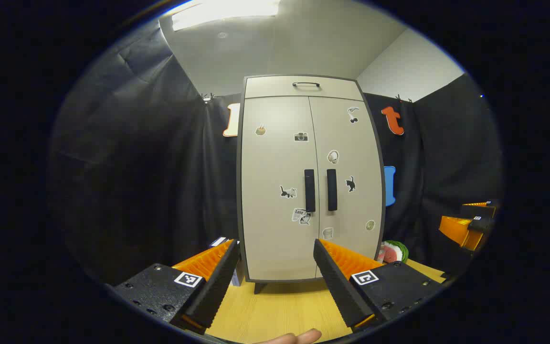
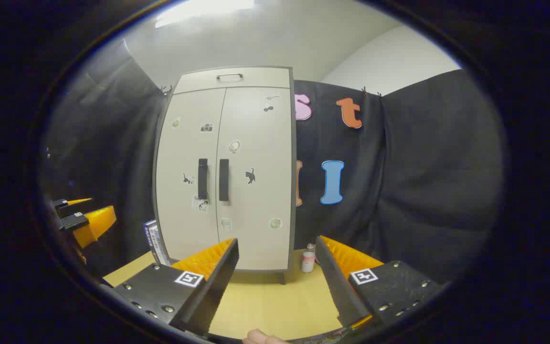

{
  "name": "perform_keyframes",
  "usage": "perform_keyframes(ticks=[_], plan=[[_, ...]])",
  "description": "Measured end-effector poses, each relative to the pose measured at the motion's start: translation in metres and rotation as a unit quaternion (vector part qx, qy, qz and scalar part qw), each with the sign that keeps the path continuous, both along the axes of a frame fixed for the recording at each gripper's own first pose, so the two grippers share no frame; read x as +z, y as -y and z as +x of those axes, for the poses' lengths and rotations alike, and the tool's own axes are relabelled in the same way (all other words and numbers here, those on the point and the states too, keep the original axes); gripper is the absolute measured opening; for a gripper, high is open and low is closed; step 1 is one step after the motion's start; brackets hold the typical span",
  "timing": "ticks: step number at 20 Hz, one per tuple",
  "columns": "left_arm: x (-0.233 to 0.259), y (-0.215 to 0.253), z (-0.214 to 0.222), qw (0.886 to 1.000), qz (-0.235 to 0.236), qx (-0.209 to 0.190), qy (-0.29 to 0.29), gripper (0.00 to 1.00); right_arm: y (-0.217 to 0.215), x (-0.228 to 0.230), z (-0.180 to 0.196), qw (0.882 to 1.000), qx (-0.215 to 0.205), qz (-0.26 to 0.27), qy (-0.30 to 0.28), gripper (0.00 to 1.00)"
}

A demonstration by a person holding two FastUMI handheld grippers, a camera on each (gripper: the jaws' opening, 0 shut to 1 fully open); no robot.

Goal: Open the right door of the double-door shoe cabinet with the right hand, and open the left door with the left hand.

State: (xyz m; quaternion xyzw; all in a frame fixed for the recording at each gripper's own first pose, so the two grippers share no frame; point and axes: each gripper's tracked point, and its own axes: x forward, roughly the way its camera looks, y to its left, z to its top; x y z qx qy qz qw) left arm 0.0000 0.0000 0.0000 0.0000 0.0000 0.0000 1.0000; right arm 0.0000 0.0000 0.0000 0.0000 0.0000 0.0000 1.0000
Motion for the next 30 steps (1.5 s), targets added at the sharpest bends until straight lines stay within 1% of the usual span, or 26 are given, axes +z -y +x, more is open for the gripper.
perform_keyframes(ticks=[1, 3, 4, 7, 10, 13, 15, 18, 22, 23, 25, 26, 28, 29, 30], plan=[[-0.004, -0.001, 0.001, 1.0, 0.001, 0.001, -0.002, 0.98, 0.003, -0.001, 0.002, 1.0, 0.0, 0.001, 0.001, 0.94], [-0.008, -0.007, 0.007, 1.0, 0.005, 0.008, -0.003, 0.98, 0.0, -0.004, 0.006, 1.0, 0.014, 0.009, -0.003, 0.94], [-0.01, -0.01, 0.01, 1.0, 0.003, 0.013, -0.003, 0.98, -0.001, -0.004, 0.008, 1.0, 0.021, 0.01, -0.004, 0.96], [-0.016, -0.019, 0.02, 1.0, -0.01, 0.027, -0.001, 0.98, 0.004, -0.003, 0.014, 1.0, 0.019, 0.005, 0.001, 0.96], [-0.015, -0.025, 0.03, 0.999, -0.005, 0.033, 0.01, 0.98, 0.007, -0.001, 0.022, 1.0, 0.011, -0.006, 0.008, 0.96], [-0.018, -0.024, 0.037, 1.0, -0.006, 0.025, 0.013, 0.97, 0.002, -0.003, 0.034, 1.0, 0.013, 0.0, 0.006, 0.96], [-0.019, -0.019, 0.044, 1.0, -0.012, 0.011, 0.013, 0.97, 0.004, 0.0, 0.044, 1.0, 0.007, -0.009, 0.01, 0.96], [-0.023, -0.018, 0.057, 1.0, -0.017, 0.004, 0.011, 0.97, 0.003, 0.0, 0.064, 1.0, -0.005, -0.028, 0.007, 0.96], [-0.029, -0.015, 0.068, 1.0, -0.022, -0.007, 0.004, 0.97, -0.004, 0.007, 0.095, 1.0, -0.011, -0.028, 0.0, 0.96], [-0.03, -0.014, 0.069, 1.0, -0.02, -0.011, 0.006, 0.97, -0.008, 0.01, 0.105, 1.0, -0.009, -0.025, 0.0, 0.94], [-0.032, -0.013, 0.069, 1.0, -0.022, -0.018, 0.007, 0.97, -0.02, 0.02, 0.122, 1.0, 0.001, -0.021, 0.002, 0.94], [-0.033, -0.013, 0.069, 1.0, -0.022, -0.02, 0.007, 0.97, -0.026, 0.026, 0.131, 1.0, 0.005, -0.022, 0.006, 0.96], [-0.036, -0.013, 0.067, 0.999, -0.021, -0.024, 0.008, 0.97, -0.039, 0.032, 0.148, 1.0, 0.012, -0.027, 0.006, 0.96], [-0.039, -0.014, 0.066, 0.999, -0.022, -0.024, 0.005, 0.97, -0.049, 0.032, 0.156, 0.999, 0.02, -0.025, 0.002, 0.94], [-0.039, -0.016, 0.065, 0.999, -0.025, -0.023, 0.005, 0.98, -0.06, 0.031, 0.165, 0.999, 0.028, -0.023, -0.003, 0.94]])
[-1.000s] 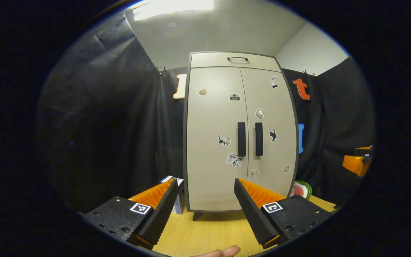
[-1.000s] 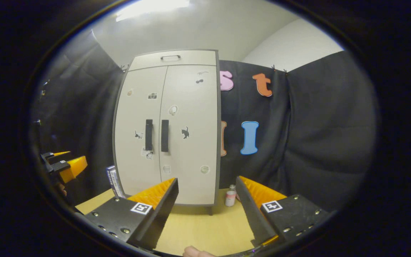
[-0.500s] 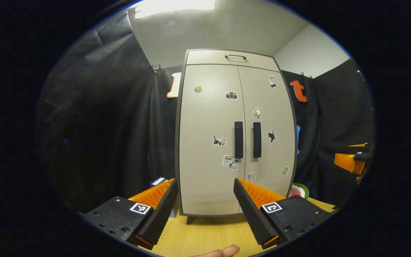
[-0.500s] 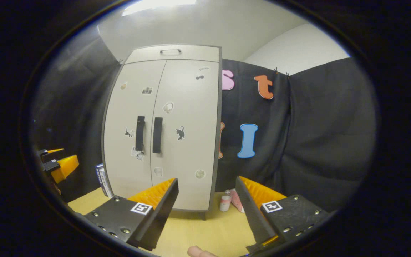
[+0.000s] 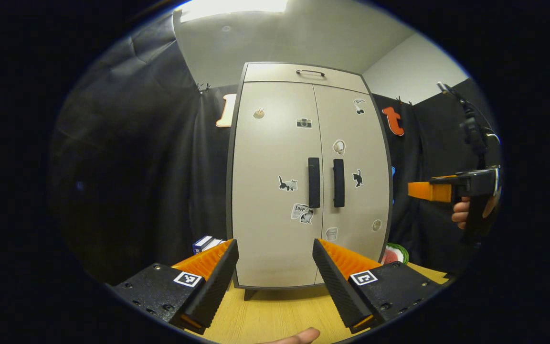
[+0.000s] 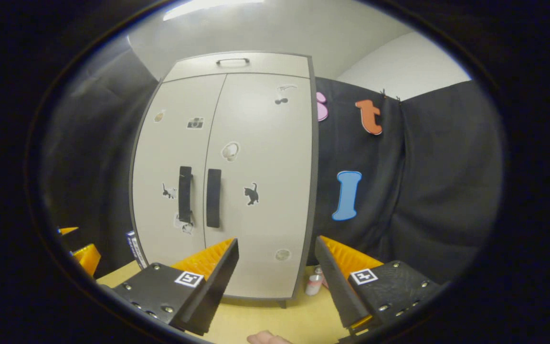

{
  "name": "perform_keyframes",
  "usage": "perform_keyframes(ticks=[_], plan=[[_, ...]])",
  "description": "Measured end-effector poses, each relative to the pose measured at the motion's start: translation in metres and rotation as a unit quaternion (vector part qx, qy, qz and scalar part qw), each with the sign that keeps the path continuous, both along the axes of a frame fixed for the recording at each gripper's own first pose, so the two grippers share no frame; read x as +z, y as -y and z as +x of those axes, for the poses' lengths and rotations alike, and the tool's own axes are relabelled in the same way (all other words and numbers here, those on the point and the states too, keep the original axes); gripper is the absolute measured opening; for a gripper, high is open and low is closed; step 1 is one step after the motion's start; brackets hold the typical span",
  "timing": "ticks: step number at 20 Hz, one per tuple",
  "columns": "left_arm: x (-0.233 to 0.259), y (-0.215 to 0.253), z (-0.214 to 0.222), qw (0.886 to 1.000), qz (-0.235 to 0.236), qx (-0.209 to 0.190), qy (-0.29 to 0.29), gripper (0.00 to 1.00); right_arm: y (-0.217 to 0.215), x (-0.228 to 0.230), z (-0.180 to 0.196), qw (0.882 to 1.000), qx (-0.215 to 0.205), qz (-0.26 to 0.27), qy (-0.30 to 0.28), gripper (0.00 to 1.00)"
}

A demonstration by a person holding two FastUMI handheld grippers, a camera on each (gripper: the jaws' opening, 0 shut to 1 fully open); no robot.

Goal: Open the right door of the double-door shoe cabinet with the right hand, and open the left door with the left hand.

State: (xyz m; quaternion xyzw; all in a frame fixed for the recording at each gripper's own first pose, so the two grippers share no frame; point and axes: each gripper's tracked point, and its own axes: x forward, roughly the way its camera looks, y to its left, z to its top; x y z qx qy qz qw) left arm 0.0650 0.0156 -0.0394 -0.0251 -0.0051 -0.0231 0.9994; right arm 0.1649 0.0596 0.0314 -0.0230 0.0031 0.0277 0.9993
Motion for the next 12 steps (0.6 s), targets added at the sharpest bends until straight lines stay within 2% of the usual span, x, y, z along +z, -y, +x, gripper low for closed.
perform_keyframes(ticks=[4, 8, 11, 12], plan=[[-0.012, -0.01, -0.005, 0.999, -0.03, 0.017, -0.016, 0.98, -0.031, 0.005, 0.04, 1.0, 0.011, -0.006, -0.002, 0.96], [-0.024, -0.03, -0.007, 0.999, -0.006, 0.036, -0.019, 0.97, -0.076, 0.019, 0.076, 0.998, 0.056, 0.022, 0.001, 0.96], [-0.034, -0.03, -0.013, 0.999, -0.009, 0.019, -0.029, 0.98, -0.097, 0.029, 0.098, 0.998, 0.059, 0.011, 0.014, 0.94], [-0.034, -0.034, -0.014, 0.999, -0.01, 0.018, -0.029, 0.97, -0.103, 0.029, 0.104, 0.998, 0.06, 0.014, 0.015, 0.96]])
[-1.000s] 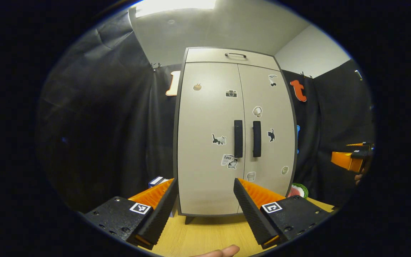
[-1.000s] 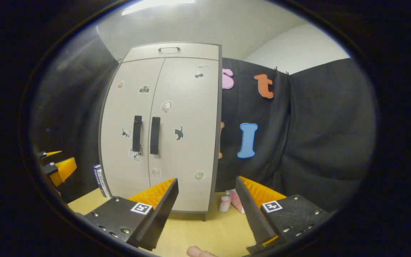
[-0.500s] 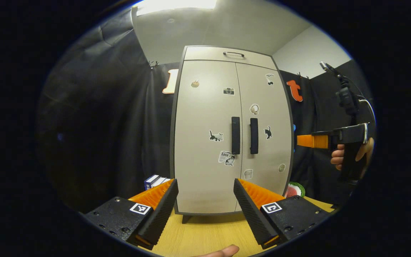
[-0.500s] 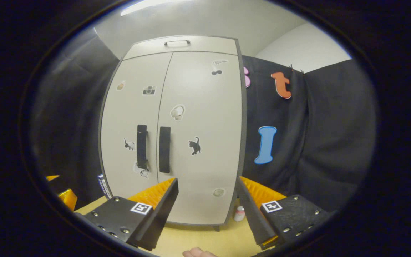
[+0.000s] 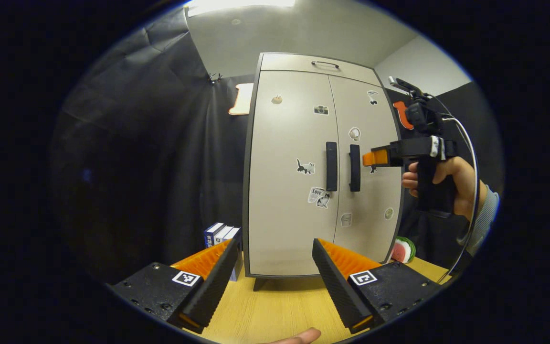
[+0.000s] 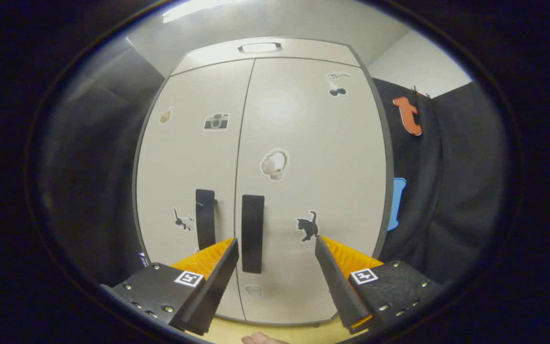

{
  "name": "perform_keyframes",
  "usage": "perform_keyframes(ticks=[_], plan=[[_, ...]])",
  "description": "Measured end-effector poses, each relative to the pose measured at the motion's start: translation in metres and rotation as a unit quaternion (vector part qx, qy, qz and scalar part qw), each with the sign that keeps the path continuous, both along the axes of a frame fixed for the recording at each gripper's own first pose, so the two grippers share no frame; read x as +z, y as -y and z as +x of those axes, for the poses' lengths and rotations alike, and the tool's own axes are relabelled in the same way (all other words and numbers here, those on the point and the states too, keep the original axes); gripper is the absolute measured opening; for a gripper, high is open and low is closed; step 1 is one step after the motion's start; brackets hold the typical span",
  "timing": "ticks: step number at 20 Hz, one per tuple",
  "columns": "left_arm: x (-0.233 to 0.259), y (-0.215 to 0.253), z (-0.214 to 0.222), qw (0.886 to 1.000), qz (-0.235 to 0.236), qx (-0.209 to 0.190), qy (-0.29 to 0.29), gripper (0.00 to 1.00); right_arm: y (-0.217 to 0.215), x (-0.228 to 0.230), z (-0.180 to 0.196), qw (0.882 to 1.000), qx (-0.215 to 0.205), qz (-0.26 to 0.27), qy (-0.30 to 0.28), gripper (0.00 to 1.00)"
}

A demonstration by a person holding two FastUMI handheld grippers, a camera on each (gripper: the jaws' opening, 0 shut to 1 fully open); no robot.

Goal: Open the right door of the double-door shoe cabinet with the right hand, and open the left door with the left hand.

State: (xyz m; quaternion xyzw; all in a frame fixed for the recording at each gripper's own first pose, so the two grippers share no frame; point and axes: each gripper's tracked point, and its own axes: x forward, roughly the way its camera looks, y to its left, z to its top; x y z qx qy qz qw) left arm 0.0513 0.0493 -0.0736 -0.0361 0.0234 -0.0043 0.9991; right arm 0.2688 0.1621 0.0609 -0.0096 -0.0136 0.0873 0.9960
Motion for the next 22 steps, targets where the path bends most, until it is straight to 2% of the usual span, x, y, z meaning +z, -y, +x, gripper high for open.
perform_keyframes(ticks=[5, 7, 8, 10, 11, 12, 13, 14, 15, 16, 17, 18, 19, 22], plan=[[-0.003, -0.019, -0.004, 1.0, 0.009, 0.009, 0.006, 0.98, -0.031, -0.01, 0.027, 1.0, 0.003, -0.005, -0.006, 0.94], [-0.007, -0.019, -0.004, 1.0, 0.011, 0.004, 0.001, 0.98, -0.046, -0.021, 0.038, 1.0, 0.006, -0.009, -0.021, 0.96], [-0.008, -0.021, -0.004, 1.0, 0.011, 0.003, 0.002, 0.98, -0.041, -0.021, 0.045, 1.0, -0.013, -0.009, -0.02, 0.94], [-0.013, -0.022, -0.004, 1.0, 0.008, -0.002, -0.002, 0.98, -0.039, -0.02, 0.057, 1.0, -0.024, 0.004, -0.018, 0.9], [-0.015, -0.023, -0.004, 1.0, 0.007, -0.002, -0.004, 0.98, -0.036, -0.023, 0.061, 0.999, -0.027, 0.009, -0.025, 0.83], [-0.016, -0.025, -0.004, 1.0, 0.007, -0.002, -0.007, 0.98, -0.029, -0.022, 0.059, 0.999, -0.04, 0.019, -0.028, 0.82], [-0.018, -0.028, -0.003, 1.0, 0.006, 0.0, -0.009, 0.98, -0.03, -0.018, 0.064, 0.998, -0.036, 0.034, -0.03, 0.63], [-0.021, -0.031, -0.002, 1.0, 0.006, 0.003, -0.01, 0.98, -0.031, -0.021, 0.064, 0.998, -0.035, 0.033, -0.034, 0.59], [-0.023, -0.034, -0.001, 1.0, 0.005, 0.008, -0.014, 0.98, -0.032, -0.021, 0.065, 0.999, -0.035, 0.022, -0.035, 0.59], [-0.026, -0.036, 0.0, 1.0, 0.006, 0.013, -0.017, 0.98, -0.034, -0.021, 0.065, 0.999, -0.032, 0.007, -0.03, 0.55], [-0.028, -0.038, 0.001, 1.0, 0.006, 0.017, -0.02, 0.98, -0.04, -0.022, 0.068, 0.999, -0.027, -0.004, -0.027, 0.43], [-0.03, -0.038, 0.0, 1.0, 0.005, 0.018, -0.022, 0.98, -0.039, -0.021, 0.064, 0.999, -0.032, -0.018, -0.023, 0.38], [-0.031, -0.037, -0.001, 1.0, 0.004, 0.017, -0.026, 0.98, -0.039, -0.02, 0.063, 0.999, -0.033, -0.011, -0.022, 0.27], [-0.029, -0.036, -0.006, 0.999, -0.003, 0.017, -0.028, 0.98, -0.04, -0.022, 0.062, 0.999, -0.018, 0.007, -0.031, 0.22]])
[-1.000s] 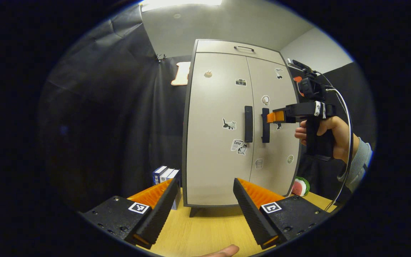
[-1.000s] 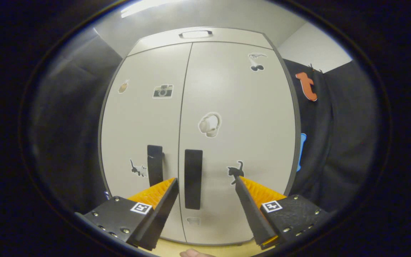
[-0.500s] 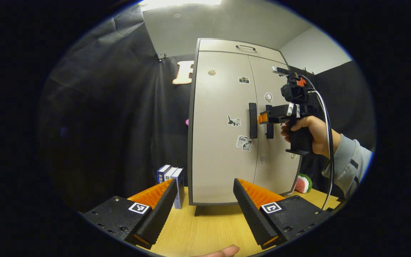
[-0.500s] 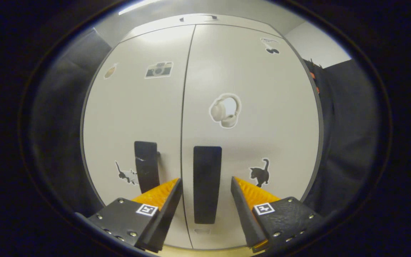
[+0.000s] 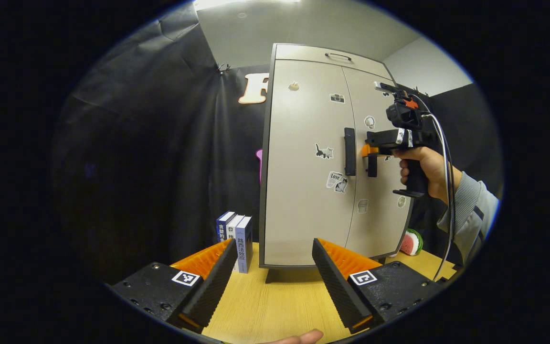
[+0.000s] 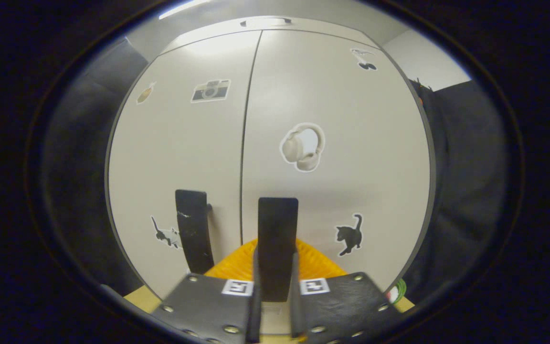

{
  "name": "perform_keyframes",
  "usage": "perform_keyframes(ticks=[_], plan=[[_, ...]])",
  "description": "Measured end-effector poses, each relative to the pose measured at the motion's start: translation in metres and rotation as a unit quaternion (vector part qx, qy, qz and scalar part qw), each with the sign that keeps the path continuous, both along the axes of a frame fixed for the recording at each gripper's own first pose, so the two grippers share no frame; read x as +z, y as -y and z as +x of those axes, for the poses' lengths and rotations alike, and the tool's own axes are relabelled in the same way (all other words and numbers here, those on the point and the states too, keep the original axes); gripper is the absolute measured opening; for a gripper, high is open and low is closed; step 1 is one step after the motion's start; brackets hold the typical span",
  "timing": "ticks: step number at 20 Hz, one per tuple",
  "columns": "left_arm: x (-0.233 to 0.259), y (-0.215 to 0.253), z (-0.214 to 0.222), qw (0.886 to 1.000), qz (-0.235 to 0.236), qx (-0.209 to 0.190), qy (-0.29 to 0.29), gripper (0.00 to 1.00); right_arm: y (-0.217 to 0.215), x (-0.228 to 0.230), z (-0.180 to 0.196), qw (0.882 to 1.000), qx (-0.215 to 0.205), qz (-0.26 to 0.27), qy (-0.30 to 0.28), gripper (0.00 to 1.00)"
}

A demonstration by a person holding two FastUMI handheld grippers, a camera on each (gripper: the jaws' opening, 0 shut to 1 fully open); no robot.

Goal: Open the right door of the double-door shoe cabinet with the right hand, and open the left door with the left hand.

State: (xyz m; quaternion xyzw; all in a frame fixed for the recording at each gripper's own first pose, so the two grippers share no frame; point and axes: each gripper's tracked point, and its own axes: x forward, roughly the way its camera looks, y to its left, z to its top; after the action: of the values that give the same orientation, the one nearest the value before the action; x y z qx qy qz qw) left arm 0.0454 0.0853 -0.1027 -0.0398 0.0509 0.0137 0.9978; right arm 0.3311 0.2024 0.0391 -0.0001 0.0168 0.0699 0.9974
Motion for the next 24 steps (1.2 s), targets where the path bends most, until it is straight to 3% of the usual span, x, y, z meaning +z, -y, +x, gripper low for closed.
perform_keyframes(ticks=[1, 8, 24], plan=[[0.002, 0.0, -0.002, 1.0, 0.0, 0.001, 0.0, 0.98, 0.001, -0.002, 0.001, 1.0, -0.001, -0.007, -0.005, 0.19], [0.015, 0.001, -0.021, 0.999, 0.03, 0.013, 0.009, 0.98, 0.002, -0.001, -0.007, 1.0, 0.027, 0.005, -0.014, 0.19], [0.039, 0.034, -0.048, 1.0, 0.022, -0.001, 0.019, 0.98, 0.017, 0.003, -0.04, 0.994, 0.097, 0.047, -0.032, 0.19]])
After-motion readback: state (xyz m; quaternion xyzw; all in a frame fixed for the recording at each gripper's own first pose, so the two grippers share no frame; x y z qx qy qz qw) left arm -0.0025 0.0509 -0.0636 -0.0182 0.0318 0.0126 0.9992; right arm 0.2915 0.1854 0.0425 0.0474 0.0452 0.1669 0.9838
